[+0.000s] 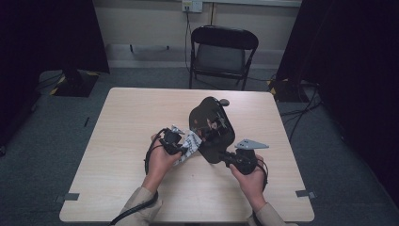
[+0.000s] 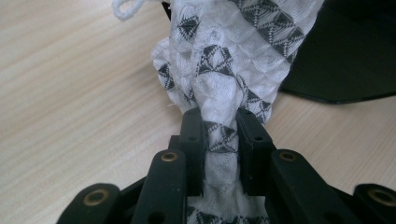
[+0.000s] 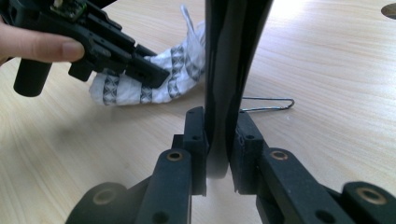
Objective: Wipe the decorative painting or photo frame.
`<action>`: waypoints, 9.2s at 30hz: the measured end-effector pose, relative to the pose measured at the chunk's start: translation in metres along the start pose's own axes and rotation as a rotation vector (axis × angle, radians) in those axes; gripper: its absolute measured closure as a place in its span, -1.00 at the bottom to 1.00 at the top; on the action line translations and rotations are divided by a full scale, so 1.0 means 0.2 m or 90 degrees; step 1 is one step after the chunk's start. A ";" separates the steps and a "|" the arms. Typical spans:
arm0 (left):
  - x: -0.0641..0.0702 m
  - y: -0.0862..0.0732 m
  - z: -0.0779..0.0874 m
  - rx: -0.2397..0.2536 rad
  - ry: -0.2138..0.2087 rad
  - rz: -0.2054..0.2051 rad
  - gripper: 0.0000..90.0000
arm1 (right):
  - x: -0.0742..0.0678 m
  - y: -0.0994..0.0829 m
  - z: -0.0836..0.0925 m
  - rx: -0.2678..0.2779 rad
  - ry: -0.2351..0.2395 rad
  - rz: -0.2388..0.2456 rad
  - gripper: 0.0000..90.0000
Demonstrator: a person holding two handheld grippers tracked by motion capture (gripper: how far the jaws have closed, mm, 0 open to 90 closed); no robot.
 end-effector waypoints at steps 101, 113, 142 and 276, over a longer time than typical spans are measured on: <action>0.00 0.10 0.12 0.035 -0.004 -0.006 0.65 | 0.00 0.00 -0.01 -0.004 0.001 0.002 0.75; 0.01 0.01 0.03 0.007 -0.009 -0.002 0.65 | 0.00 0.00 -0.01 -0.005 0.005 0.002 0.75; -0.10 0.10 0.37 0.068 0.006 0.030 0.66 | 0.00 0.00 -0.01 -0.006 0.002 0.002 0.76; -0.04 0.28 0.57 0.099 -0.003 0.010 0.65 | -0.01 0.00 -0.02 -0.002 0.002 -0.001 0.76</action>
Point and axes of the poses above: each handheld gripper's, and its own axes: z roughly backward along the jaws, y roughly out of its top, x roughly to its right, the point moved 8 cm from there along -z, roughly forward along the jaws, and after that the axes turned 9 degrees about -x, right-handed, at the moved point
